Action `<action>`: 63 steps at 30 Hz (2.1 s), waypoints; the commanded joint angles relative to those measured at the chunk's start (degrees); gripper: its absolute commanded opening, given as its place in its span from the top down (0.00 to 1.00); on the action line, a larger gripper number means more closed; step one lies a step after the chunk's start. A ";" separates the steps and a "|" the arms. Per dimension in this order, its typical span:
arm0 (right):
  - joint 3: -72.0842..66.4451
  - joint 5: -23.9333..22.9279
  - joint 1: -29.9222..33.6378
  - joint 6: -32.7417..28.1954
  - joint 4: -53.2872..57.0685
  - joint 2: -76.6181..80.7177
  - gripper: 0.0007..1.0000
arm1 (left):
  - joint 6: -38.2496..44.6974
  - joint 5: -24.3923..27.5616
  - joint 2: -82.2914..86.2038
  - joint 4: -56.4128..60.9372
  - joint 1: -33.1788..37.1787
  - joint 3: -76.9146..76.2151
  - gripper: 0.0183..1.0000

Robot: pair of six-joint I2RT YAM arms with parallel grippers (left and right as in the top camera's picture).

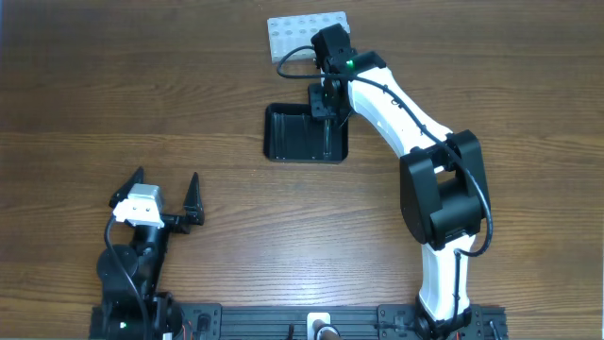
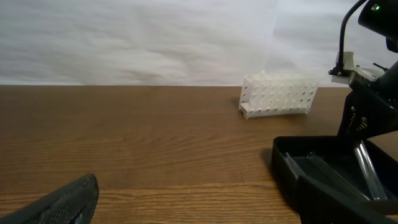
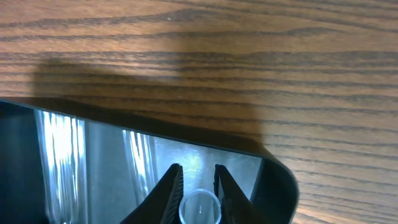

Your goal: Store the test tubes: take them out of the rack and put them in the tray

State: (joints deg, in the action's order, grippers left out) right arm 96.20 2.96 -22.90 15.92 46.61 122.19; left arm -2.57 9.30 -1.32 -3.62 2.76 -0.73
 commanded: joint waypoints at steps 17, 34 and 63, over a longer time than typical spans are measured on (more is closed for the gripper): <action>-0.24 2.05 5.92 -7.32 -0.57 -7.15 0.58 | 0.66 0.92 0.42 0.15 0.35 0.39 0.00; -24.24 -13.35 11.06 -11.19 -13.77 -40.61 0.01 | 0.66 0.92 0.42 0.15 0.35 0.39 0.00; -85.37 -13.35 16.24 -9.38 -47.74 -102.40 0.01 | 0.66 0.92 0.42 0.15 0.35 0.39 0.00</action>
State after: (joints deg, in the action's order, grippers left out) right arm 13.78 -9.69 -8.05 6.85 -0.47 22.85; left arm -2.57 9.32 -1.32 -3.62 2.76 -0.73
